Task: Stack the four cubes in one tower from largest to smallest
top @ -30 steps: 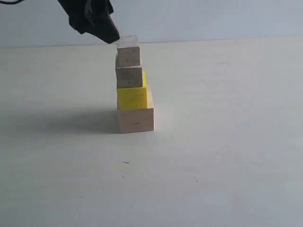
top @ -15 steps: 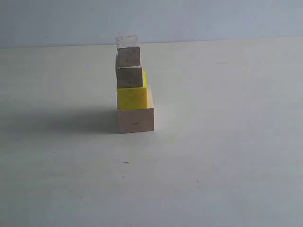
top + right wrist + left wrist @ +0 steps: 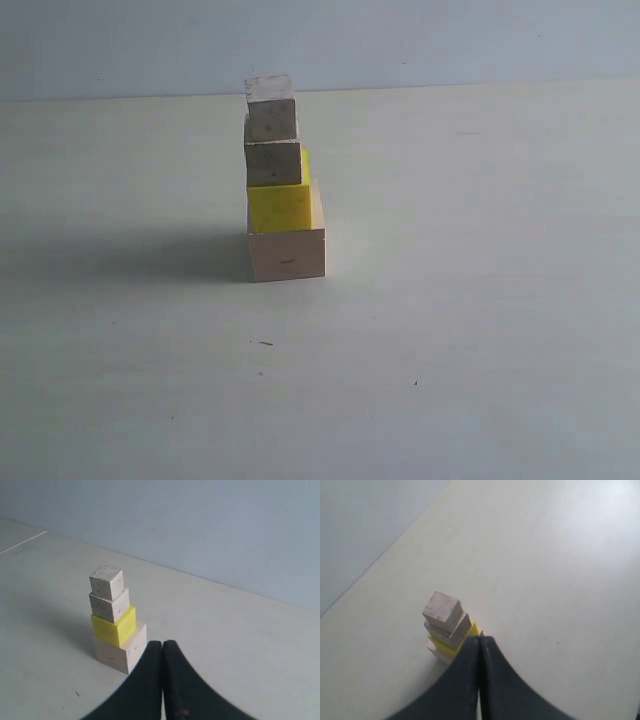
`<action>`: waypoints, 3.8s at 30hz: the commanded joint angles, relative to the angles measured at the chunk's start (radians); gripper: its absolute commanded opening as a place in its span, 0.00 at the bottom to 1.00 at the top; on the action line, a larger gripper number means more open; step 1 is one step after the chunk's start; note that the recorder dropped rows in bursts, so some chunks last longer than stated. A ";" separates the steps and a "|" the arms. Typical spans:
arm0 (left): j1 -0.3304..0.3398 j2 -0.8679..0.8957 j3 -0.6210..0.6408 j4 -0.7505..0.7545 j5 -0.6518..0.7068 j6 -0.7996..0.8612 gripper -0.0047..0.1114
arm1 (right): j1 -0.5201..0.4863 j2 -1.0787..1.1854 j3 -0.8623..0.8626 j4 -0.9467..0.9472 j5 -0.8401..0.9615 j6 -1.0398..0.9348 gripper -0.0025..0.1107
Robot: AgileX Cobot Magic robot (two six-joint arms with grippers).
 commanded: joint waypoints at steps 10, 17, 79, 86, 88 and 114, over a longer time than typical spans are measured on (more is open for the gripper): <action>0.029 -0.528 0.555 0.677 -0.511 -0.593 0.04 | 0.001 0.002 0.002 -0.141 -0.196 -0.006 0.02; 0.057 -0.734 0.667 1.202 -0.428 -0.940 0.04 | 0.001 0.002 0.002 -0.648 -0.294 0.019 0.02; 0.064 -1.134 1.050 0.996 -0.375 -1.114 0.04 | 0.001 -0.444 0.292 -0.725 0.009 0.531 0.02; 0.336 -1.152 1.050 0.941 -0.394 -1.195 0.04 | 0.001 -0.444 0.292 -0.725 0.009 0.533 0.02; 0.434 -1.152 1.050 0.941 -0.412 -1.271 0.04 | 0.001 -0.444 0.292 -0.725 0.003 0.531 0.02; 0.652 -1.152 1.417 0.889 -1.316 -1.485 0.04 | 0.001 -0.444 0.292 -0.723 -0.006 0.533 0.02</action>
